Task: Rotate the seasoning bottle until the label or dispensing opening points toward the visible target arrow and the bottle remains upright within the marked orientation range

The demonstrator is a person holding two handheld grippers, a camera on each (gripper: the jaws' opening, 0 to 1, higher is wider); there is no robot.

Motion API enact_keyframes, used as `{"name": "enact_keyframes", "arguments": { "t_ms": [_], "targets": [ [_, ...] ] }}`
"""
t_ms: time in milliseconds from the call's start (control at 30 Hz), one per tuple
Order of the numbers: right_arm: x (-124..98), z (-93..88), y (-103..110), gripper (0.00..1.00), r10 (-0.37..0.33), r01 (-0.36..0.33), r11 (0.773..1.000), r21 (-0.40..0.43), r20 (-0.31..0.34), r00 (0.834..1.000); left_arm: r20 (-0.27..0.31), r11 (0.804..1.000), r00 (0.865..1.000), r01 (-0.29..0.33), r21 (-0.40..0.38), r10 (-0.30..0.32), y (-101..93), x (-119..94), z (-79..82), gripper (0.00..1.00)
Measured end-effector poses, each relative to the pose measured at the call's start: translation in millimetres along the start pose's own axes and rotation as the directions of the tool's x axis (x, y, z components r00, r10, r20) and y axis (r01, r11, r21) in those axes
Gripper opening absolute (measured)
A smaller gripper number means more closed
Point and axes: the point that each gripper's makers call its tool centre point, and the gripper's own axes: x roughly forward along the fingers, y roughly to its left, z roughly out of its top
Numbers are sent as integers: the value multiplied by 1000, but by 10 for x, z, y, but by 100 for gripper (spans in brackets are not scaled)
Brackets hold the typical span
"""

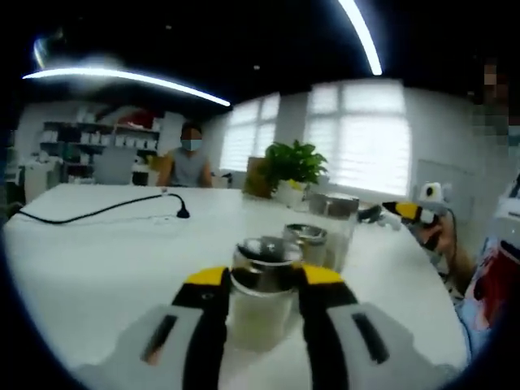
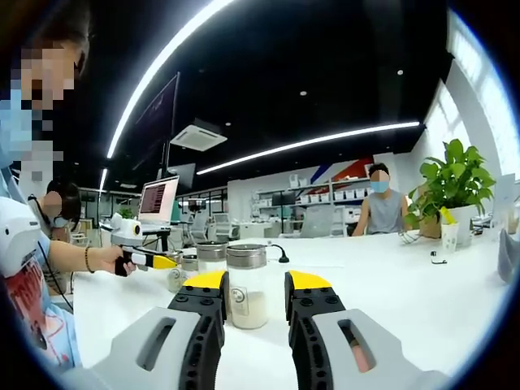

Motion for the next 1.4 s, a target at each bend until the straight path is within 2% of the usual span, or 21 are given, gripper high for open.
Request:
{"name": "enact_keyframes", "arguments": {
  "t_ms": [67, 200, 300, 400, 467, 533, 667, 733, 800, 833, 900, 933, 967, 1033, 1100, 1167, 1200, 1233, 1267, 1333, 1400],
  "targets": [
    [1, -24, -9, 27, -1, 1, 1000, 5, -5, 1000, 1, 1000, 1000, 30, 1, -30, 2, 8, 5, 35],
    [0, -5, 18, 27, 15, -15, 1000, 17, 13, 1000, -15, 990, 990, 141, 8, -141, -34, 16, 2, 35],
    [7, -9, 13, 27, 3, -3, 1000, -3, -2, 1000, -40, 985, 984, 175, -4, -175, -14, 31, 2, 35],
    [10, -33, -22, 27, -7, 7, 1000, 6, -9, 1000, -85, 964, 961, 267, 11, -265, -59, 40, -9, 35],
    [9, -44, -30, 27, -9, 10, 1000, 12, -11, 1000, -90, 950, 947, 311, 18, -308, -77, 47, -9, 35],
    [5, -57, -40, 27, -13, 13, 1000, 10, -17, 1000, -98, 930, 926, 367, 15, -364, -101, 42, -17, 35],
    [-3, -63, -51, 27, -16, 16, 1000, 5, -21, 1000, -130, 900, 896, 433, 39, -425, -124, 44, -22, 35],
    [-3, -63, -47, 27, -14, 14, 1000, 3, -22, 1000, -156, 874, 866, 485, 37, -474, -151, 30, -33, 35],
    [-2, -66, -32, 27, -6, 6, 1000, 2, -22, 1000, -203, 827, 818, 559, 59, -538, -228, -13, -56, 35],
    [-3, -66, -24, 27, -1, 0, 1000, -6, -20, 1000, -238, 810, 800, 581, 79, -551, -260, -39, -75, 35],
    [-6, -77, -21, 27, 2, -2, 1000, -21, -25, 1000, -257, 814, 807, 570, 108, -531, -268, 5, -73, 35],
    [-7, -83, -22, 27, 1, -2, 1000, -24, -28, 1000, -261, 813, 806, 571, 110, -531, -266, 18, -80, 35],
    [-6, -89, -23, 27, 3, -3, 1000, -23, -30, 1000, -266, 808, 800, 579, 109, -538, -264, 17, -85, 35],
    [-6, -93, -23, 27, 5, -5, 1000, -19, -30, 1000, -279, 789, 776, 607, 91, -565, -242, 0, -89, 35],
    [-6, -89, -24, 27, 5, -5, 1000, -16, -28, 1000, -303, 760, 739, 646, 66, -602, -247, -28, -102, 35],
    [-7, -83, -21, 27, 5, -6, 1000, -19, -27, 1000, -330, 720, 696, 691, 64, -638, -263, -54, -112, 35],
    [-11, -76, -19, 27, 8, -8, 1000, -28, -25, 1000, -336, 710, 684, 702, 61, -648, -265, -57, -114, 35],
    [-14, -71, -19, 27, 9, -10, 999, -32, -22, 1000, -343, 687, 660, 725, 54, -669, -275, -60, -117, 35],
    [-14, -69, -23, 27, 9, -9, 999, -32, -21, 1000, -340, 672, 645, 739, 47, -685, -272, -52, -114, 35],
    [-12, -77, -43, 27, 1, -2, 1000, -24, -21, 1000, -339, 636, 607, 771, 30, -719, -275, -59, -120, 35],
    [-3, -95, -43, 27, 2, -3, 1000, -19, -29, 1000, -350, 614, 576, 790, 4, -739, -286, -60, -133, 35]
  ]
}}
